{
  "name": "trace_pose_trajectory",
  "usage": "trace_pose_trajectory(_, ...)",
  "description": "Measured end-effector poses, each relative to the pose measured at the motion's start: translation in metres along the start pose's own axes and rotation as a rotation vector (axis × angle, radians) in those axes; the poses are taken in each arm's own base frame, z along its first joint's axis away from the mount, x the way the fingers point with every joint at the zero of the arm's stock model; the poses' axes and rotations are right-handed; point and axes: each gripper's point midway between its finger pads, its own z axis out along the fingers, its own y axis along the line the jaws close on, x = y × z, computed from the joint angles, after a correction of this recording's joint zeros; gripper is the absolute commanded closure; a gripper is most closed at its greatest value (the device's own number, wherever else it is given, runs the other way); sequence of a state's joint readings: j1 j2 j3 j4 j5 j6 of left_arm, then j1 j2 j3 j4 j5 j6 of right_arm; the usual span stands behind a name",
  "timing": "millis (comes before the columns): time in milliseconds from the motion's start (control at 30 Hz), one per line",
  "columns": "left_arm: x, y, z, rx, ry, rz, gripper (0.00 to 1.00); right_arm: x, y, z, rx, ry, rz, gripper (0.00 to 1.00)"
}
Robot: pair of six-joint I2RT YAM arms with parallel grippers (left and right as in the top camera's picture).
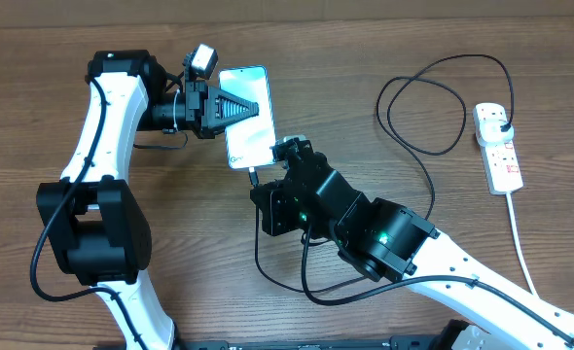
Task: Plug charger to phone and switch on socket
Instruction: 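Push the USB-C plug up into the phone's port with the right gripper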
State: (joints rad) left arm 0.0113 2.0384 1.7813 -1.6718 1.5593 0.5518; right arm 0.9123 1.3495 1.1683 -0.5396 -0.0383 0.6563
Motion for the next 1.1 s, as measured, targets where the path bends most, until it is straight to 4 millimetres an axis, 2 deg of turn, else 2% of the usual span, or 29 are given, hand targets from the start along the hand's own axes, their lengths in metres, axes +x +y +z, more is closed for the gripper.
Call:
trace_pose_trajectory(833, -0.0028, 0.0023, -0.0014, -0.005, -0.002, 0.036, 0.96, -0.0026, -0.0095, 0.0001, 0.049, -0.022, 0.021, 0.96)
trace_pose_trajectory(1100, -0.0031, 0.0019, -0.0014, -0.002, -0.003, 0.036, 0.96, -0.0042, -0.0048, 0.0005, 0.026, -0.027, 0.036, 0.96)
